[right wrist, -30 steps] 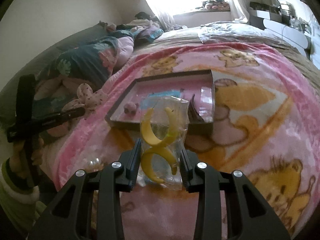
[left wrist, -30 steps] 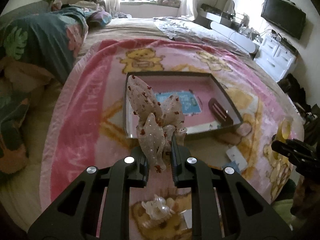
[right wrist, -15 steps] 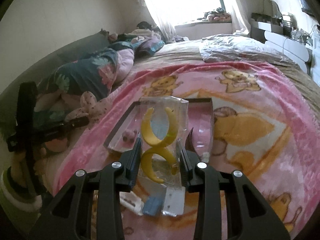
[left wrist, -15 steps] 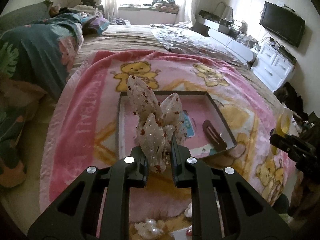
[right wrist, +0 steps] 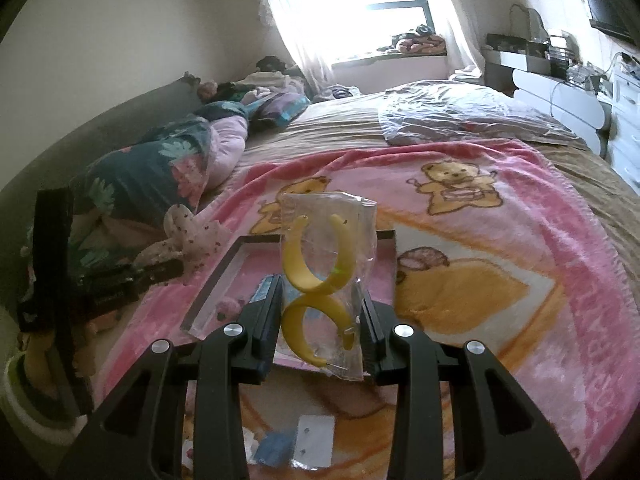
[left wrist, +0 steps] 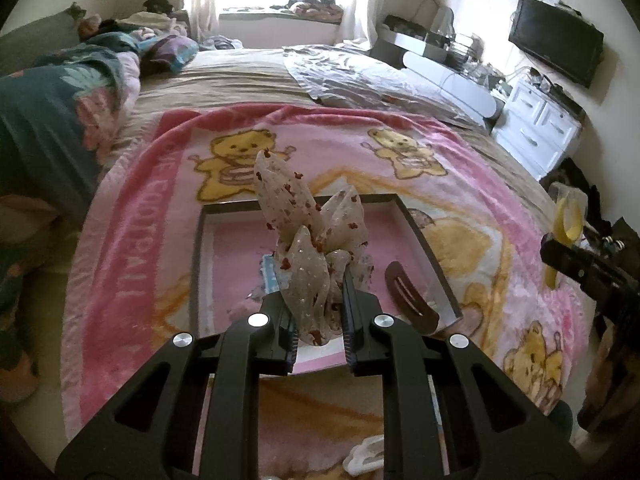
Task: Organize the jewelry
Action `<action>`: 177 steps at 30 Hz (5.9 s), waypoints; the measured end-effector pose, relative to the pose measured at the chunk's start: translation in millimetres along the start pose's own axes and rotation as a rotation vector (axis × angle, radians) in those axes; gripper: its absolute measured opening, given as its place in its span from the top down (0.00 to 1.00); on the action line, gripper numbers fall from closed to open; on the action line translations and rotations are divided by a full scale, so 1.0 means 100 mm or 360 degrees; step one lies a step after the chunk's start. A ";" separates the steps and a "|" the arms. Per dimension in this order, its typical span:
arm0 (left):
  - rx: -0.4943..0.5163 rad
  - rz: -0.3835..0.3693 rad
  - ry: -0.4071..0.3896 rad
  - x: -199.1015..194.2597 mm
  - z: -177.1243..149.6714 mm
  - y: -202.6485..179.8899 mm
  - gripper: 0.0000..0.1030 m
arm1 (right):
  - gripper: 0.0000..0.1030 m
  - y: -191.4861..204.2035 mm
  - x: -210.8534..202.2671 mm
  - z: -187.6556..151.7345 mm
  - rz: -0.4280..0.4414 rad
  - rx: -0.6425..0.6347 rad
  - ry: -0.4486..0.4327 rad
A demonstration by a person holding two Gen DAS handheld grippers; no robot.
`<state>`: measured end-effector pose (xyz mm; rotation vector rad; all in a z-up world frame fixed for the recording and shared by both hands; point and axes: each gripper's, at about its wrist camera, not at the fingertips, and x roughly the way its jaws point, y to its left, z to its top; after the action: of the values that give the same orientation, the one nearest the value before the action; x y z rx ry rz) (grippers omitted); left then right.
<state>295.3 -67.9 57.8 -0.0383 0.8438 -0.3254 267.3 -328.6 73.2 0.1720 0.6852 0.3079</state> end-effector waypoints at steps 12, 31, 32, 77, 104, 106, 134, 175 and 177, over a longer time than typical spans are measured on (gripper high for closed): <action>0.0079 -0.0037 0.0147 0.53 -0.03 -0.14 0.89 | 0.68 -0.16 0.36 0.02 -0.0050 0.0021 0.0094; 0.0070 0.0037 0.0301 0.98 -0.25 0.12 0.74 | 0.68 -0.22 1.20 -0.24 -0.0035 0.0065 0.0336; 0.0067 0.0042 0.0302 0.97 -0.25 0.15 0.72 | 0.68 -0.22 1.24 -0.26 -0.0033 0.0065 0.0348; -0.0017 0.0129 -0.0040 -0.51 -0.18 0.08 0.09 | 0.16 0.25 -0.27 -0.08 -0.0027 -0.0039 -0.0034; -0.0014 0.0183 -0.0172 -1.23 -0.80 -0.07 0.09 | 0.10 0.51 -1.01 -0.52 -0.0003 -0.0123 -0.0137; -0.0014 0.0189 -0.0170 -1.24 -0.85 -0.07 0.09 | 0.10 0.52 -1.04 -0.56 -0.0002 -0.0132 -0.0141; -0.0080 0.0266 0.0002 -1.21 -1.73 0.23 0.09 | 0.10 0.80 -0.84 -1.30 0.0053 -0.0203 0.0104; 0.0207 0.0307 0.0321 -0.21 -2.13 0.30 0.47 | 0.16 0.76 -0.29 -1.93 0.0076 -0.0199 0.0402; 0.0213 0.0271 0.0345 -0.14 -2.13 0.28 0.53 | 0.20 0.74 -0.23 -1.91 0.0098 -0.0175 0.0418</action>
<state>136.5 -17.1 -78.5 0.1957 1.0306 -0.2274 110.2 -255.8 -39.8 0.0477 0.9216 0.4307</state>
